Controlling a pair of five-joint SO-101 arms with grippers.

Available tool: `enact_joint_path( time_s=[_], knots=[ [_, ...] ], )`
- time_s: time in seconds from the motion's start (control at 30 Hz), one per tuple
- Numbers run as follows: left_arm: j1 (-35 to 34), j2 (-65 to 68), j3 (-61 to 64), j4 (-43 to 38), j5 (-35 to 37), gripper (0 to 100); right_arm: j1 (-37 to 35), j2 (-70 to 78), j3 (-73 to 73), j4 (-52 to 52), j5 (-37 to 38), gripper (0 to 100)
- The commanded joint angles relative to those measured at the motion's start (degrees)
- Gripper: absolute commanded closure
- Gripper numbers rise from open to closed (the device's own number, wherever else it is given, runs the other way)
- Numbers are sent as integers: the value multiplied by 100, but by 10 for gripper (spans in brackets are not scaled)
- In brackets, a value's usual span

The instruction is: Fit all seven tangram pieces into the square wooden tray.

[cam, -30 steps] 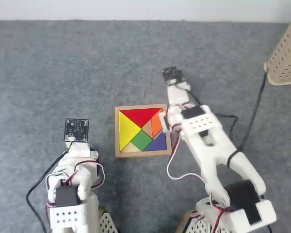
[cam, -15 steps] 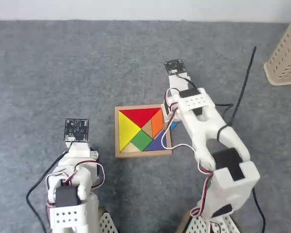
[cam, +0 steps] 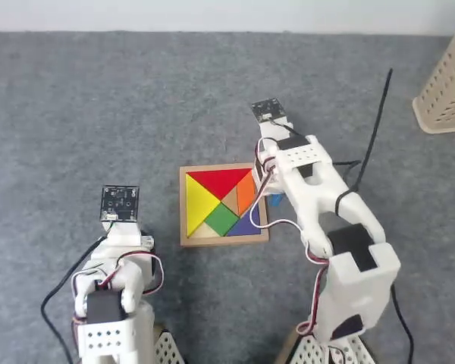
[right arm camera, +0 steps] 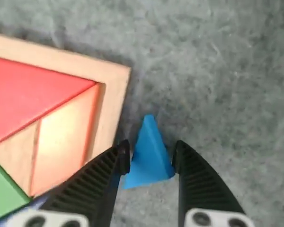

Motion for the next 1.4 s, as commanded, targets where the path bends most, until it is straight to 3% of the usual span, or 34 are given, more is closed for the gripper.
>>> enact_joint_path(
  time_s=[0.0, 0.23, 0.6, 0.73, 0.83, 0.97, 1.37],
  knots=[
    [-35, -88, -66, 26, 44, 988, 110, -84, -237, 119, 290, 843],
    [-35, -88, -66, 26, 44, 988, 110, -92, -237, 224, 281, 997],
    [-35, -88, -66, 26, 44, 988, -75, -927, -563, 1235, 299, 992],
    [-35, -88, -66, 26, 44, 988, -277, -1903, 273, 892, 308, 992],
    [-35, -88, -66, 26, 44, 988, -848, -2484, 941, 532, 334, 992],
    [-35, -88, -66, 26, 44, 988, -1437, -2774, 1371, 259, 1002, 992],
    [-35, -88, -66, 26, 44, 988, -2316, -2360, 1503, -576, 2400, 991]
  ],
)
